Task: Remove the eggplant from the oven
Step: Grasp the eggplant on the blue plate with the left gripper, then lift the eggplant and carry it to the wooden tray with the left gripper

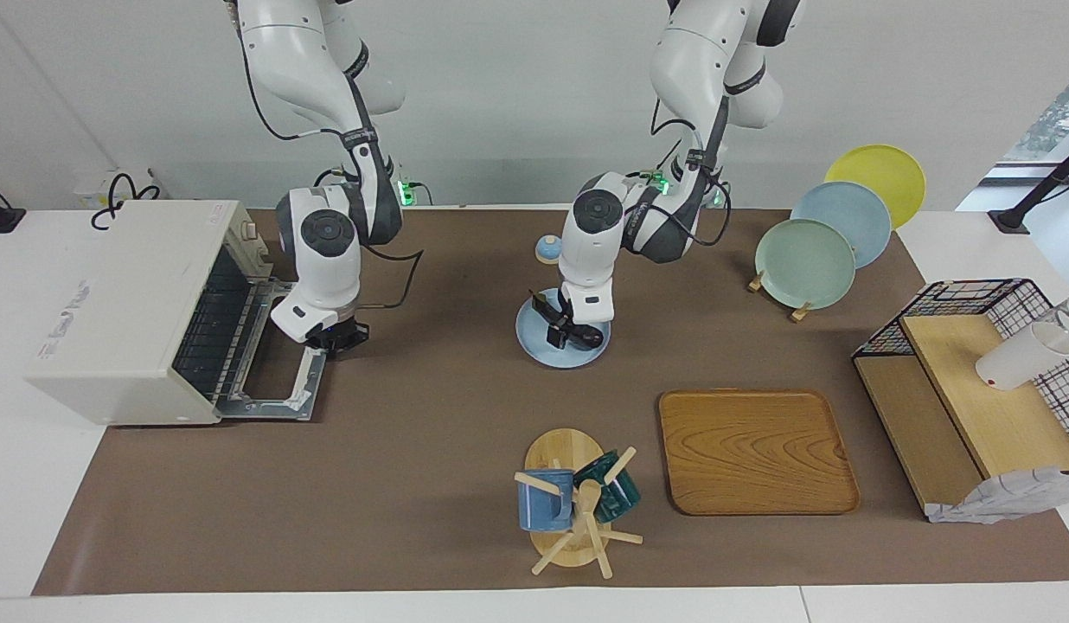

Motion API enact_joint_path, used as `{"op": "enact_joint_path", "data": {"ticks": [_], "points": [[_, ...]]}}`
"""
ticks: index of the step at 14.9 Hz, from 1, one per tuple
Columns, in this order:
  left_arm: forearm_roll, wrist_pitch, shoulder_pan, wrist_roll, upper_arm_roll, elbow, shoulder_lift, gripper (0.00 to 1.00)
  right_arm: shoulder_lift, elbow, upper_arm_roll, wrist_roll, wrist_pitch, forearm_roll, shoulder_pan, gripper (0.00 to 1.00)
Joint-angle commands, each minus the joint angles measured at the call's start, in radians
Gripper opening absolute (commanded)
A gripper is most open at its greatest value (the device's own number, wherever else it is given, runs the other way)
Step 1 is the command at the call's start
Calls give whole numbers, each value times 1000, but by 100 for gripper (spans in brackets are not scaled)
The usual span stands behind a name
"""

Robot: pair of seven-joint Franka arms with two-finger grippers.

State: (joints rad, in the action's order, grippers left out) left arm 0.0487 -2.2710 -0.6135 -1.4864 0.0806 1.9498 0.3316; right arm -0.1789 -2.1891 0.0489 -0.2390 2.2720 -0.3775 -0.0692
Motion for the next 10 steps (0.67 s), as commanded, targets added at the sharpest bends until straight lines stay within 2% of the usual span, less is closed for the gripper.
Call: {"op": "enact_joint_path", "data": {"ticks": [1, 5, 8, 10], "points": [[-21, -18, -17, -8, -19, 18, -19, 0, 25, 79, -3, 78, -130, -37, 20, 0], [-128, 30, 21, 47, -21, -37, -54, 0, 71, 143, -9, 182, -215, -34, 65, 0], [-128, 149, 132, 277, -18, -164, -49, 0, 104, 153, -9, 259, -233, -21, 114, 0], [-119, 150, 222, 517, -16, -212, -23, 0, 119, 158, -7, 311, -238, -17, 153, 0]]}}
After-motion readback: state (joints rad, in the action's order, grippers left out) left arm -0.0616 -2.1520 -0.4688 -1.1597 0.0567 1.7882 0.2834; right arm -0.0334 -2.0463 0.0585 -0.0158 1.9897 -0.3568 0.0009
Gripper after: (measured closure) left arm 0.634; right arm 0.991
